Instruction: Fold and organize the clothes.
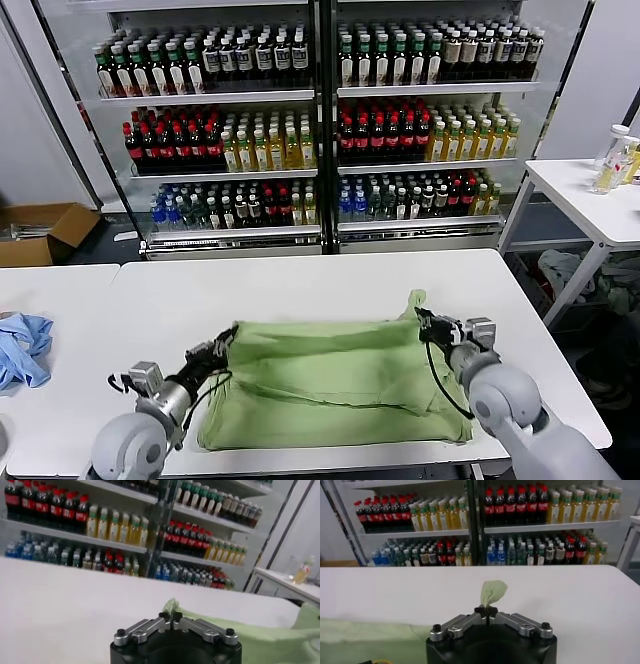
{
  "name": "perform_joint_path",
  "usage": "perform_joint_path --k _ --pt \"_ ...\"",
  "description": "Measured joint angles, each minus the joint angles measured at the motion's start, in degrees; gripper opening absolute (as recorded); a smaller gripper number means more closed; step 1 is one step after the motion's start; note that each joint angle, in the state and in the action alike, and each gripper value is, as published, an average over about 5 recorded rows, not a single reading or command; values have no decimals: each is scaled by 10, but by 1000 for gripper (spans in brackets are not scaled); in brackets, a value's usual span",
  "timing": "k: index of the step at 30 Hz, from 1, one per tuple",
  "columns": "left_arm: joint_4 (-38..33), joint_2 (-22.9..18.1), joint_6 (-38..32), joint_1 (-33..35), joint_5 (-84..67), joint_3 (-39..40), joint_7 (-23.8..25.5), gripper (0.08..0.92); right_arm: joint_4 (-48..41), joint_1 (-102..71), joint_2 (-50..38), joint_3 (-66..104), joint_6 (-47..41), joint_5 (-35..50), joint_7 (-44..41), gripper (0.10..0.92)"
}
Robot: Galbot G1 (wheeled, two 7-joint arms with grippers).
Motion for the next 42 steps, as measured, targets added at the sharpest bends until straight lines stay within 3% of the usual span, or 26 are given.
perform_joint_path --k 20,30,42 --pt "-20 -9 33 77 78 -10 -16 103 74 -157 18 63 -14 -37 12 134" --pt "-51 -27 22 105 127 -18 -32 369 109 -191 23 79 -18 -58 7 440" --pt "-67 -89 -9 141 232 -6 -95 716 129 -218 27 86 -16 -81 -3 778"
